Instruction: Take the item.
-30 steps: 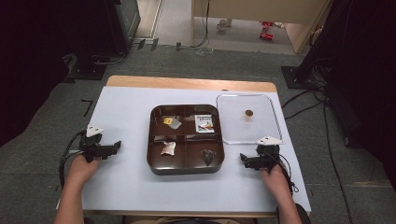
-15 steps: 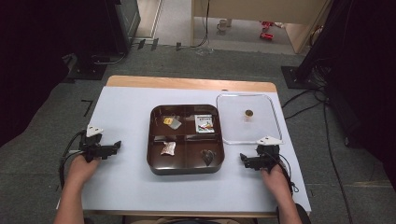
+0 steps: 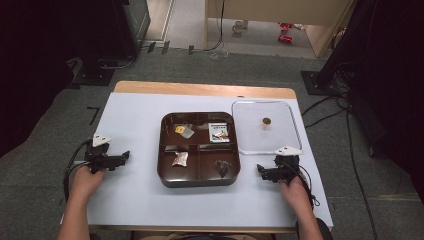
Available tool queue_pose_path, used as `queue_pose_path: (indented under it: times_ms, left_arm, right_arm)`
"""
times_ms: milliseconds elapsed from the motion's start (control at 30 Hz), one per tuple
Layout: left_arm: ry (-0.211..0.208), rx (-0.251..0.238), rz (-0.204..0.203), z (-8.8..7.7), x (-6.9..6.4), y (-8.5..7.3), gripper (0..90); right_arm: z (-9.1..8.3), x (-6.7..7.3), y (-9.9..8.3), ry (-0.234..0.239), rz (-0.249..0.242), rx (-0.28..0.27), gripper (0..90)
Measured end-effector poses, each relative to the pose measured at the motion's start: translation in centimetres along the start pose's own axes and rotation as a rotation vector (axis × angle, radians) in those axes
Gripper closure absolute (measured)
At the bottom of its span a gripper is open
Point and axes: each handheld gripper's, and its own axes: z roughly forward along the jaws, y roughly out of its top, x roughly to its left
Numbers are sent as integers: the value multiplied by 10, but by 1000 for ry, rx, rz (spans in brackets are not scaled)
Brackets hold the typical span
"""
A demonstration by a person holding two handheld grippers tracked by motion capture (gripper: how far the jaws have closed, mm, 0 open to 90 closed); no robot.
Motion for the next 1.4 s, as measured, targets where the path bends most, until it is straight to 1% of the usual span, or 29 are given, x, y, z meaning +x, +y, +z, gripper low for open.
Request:
queue_pose_path:
  times_ms: [267, 367, 500, 600, 633, 667, 767, 833, 900, 933, 967, 1000, 1067, 1100, 1133, 1167, 1200, 1233, 1333, 1400]
  left_arm:
    - [1, 4, 0, 0, 0, 1, 113]
    - [3, 24, -5, 0, 0, 3, 114]
    - [6, 33, -6, 0, 0, 4, 118]
    - [8, 38, -17, 0, -1, 6, 123]
    - [21, 42, -33, 0, -1, 7, 144]
    - [20, 52, -44, -1, 0, 8, 152]
    - [12, 97, -36, -1, 0, 14, 161]
    - [6, 113, -31, -1, -1, 16, 161]
    - [-8, 120, -42, -1, -2, 17, 161]
    - [-9, 132, -51, -2, -1, 18, 161]
    - [-8, 139, -68, -3, -1, 21, 164]
    - [-14, 134, -81, -5, -1, 23, 167]
    - [-50, 101, -68, -10, -2, 25, 167]
    - [-57, 88, -62, -12, -3, 27, 167]
    - [-57, 88, -62, -12, -3, 27, 167]
    - [-45, 92, -51, -13, -5, 29, 167]
    - [-42, 96, -32, -14, -7, 30, 167]
    - [-42, 94, -24, -15, -8, 31, 167]
    - [-52, 84, -15, -18, -12, 34, 167]
    - [-68, 66, 5, -21, -15, 38, 167]
  right_arm:
    - [0, 0, 0, 0, 0, 0, 0]
    - [0, 0, 0, 1, 1, 1, 0]
    - [0, 0, 0, 1, 1, 0, 0]
    - [0, 0, 0, 0, 0, 0, 0]
    - [0, 0, 0, 0, 0, -1, 0]
    - [0, 0, 0, 2, 2, 1, 0]
    - [0, 0, 0, 2, 2, 1, 0]
    - [0, 0, 0, 2, 2, 1, 0]
    - [0, 0, 0, 2, 2, 1, 0]
    - [0, 0, 0, 1, 1, 0, 0]
    - [0, 0, 0, 2, 2, 1, 0]
    - [0, 0, 0, 1, 0, 0, 0]
    - [0, 0, 0, 2, 2, 1, 0]
    - [0, 0, 0, 1, 0, 0, 0]
    - [0, 0, 0, 1, 0, 0, 0]
    - [0, 0, 0, 1, 0, 0, 0]
    - [0, 0, 0, 2, 2, 1, 0]
    - [0, 0, 0, 2, 2, 1, 0]
    - [0, 0, 0, 1, 0, 0, 0]
    - [0, 0, 0, 0, 0, 0, 0]
